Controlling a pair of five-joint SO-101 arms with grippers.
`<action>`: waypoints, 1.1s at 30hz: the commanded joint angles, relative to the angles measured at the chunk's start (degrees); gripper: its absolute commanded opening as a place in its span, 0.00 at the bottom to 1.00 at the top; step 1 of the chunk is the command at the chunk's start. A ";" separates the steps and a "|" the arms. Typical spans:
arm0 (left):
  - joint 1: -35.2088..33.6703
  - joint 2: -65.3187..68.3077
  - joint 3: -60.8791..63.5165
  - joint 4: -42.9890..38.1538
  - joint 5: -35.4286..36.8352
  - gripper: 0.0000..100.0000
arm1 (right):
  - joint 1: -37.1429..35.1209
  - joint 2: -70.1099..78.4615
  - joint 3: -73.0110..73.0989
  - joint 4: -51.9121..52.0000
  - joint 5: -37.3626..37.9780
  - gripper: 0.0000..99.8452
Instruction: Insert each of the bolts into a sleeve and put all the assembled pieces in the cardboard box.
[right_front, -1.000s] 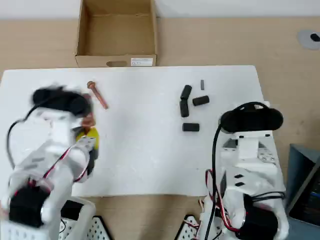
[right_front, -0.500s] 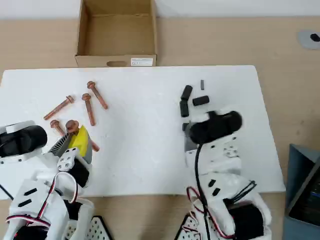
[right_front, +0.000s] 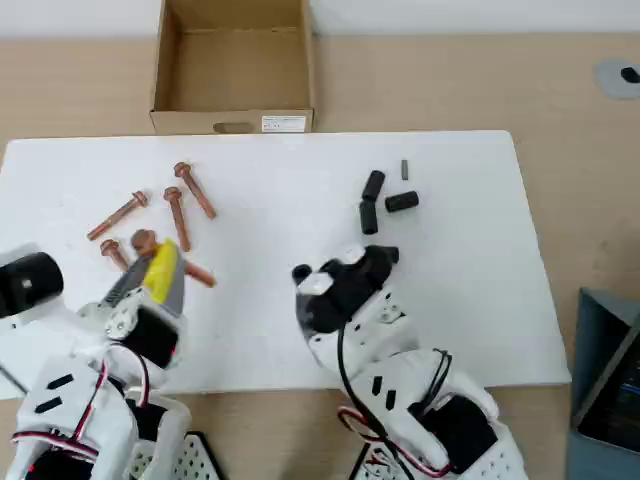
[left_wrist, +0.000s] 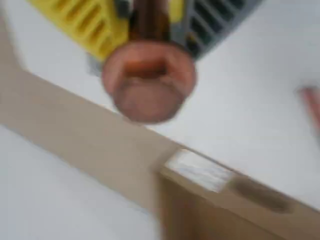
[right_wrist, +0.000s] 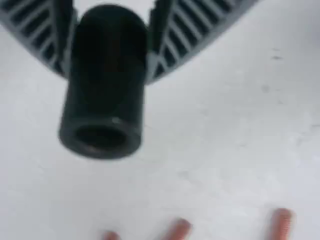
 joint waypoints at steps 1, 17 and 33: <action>6.77 -0.22 0.09 -3.87 0.97 0.00 | -3.38 -8.22 0.04 -1.67 -0.18 0.01; 11.43 -0.13 4.04 -6.15 0.97 0.00 | -8.75 -8.40 0.13 -5.98 8.26 0.01; 15.82 -0.13 6.95 -6.15 0.70 0.00 | -8.75 -8.40 -0.13 -5.98 8.97 0.01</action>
